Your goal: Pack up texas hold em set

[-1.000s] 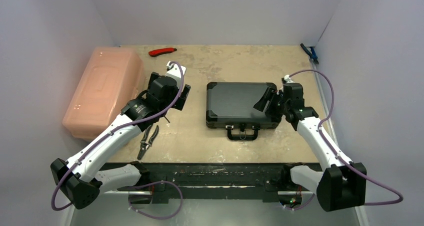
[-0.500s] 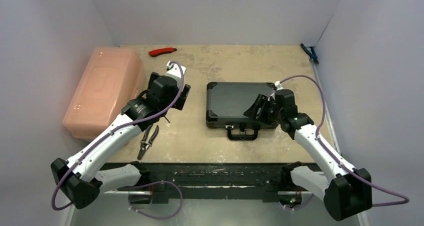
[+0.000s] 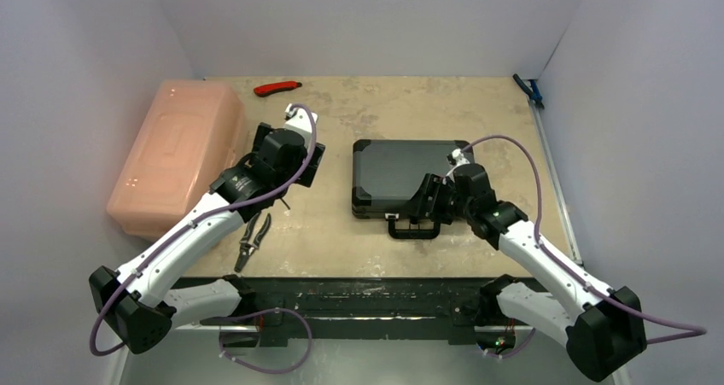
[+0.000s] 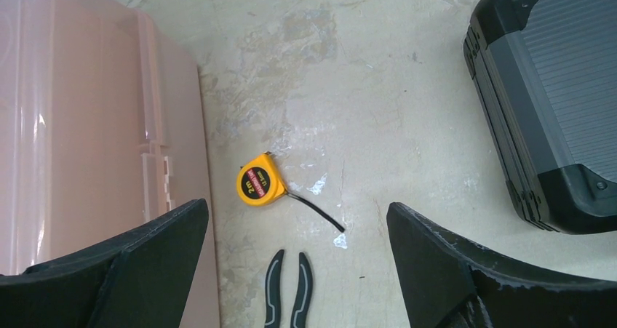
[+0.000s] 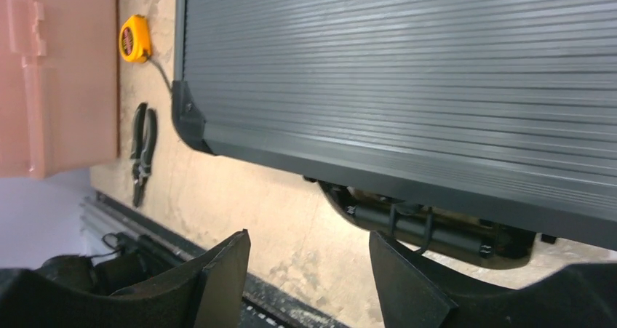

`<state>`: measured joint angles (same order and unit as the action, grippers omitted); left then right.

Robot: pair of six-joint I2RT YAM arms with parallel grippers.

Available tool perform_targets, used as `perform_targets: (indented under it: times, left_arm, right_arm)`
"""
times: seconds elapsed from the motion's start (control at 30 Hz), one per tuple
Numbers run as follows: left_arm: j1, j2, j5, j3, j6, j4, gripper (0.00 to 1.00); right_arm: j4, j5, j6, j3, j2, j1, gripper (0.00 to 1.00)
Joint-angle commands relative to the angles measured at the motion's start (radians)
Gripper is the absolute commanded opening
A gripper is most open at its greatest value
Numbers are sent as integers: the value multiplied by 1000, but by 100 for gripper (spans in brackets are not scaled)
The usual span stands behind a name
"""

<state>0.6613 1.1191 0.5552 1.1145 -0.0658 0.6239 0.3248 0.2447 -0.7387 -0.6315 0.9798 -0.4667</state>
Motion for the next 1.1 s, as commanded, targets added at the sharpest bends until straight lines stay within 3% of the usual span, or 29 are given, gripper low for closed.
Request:
perform_targets:
  times: [0.0, 0.2, 0.47, 0.67, 1.07]
  left_arm:
    - [-3, 18, 29, 13, 13, -5, 93]
    - [-2, 30, 46, 7, 22, -23, 93]
    - [-4, 40, 41, -24, 5, -104, 93]
    - [-13, 102, 46, -16, 41, -165, 93]
    - [-77, 147, -142, 1, -1, -181, 92]
  right_arm:
    - [10, -139, 51, 3, -46, -4, 69]
    - [72, -321, 49, -42, -96, -5, 88]
    - [-4, -555, 62, -61, -166, -3, 99]
    - [-152, -637, 128, -88, -119, -3, 99]
    - [-444, -601, 213, -45, 0, -3, 99]
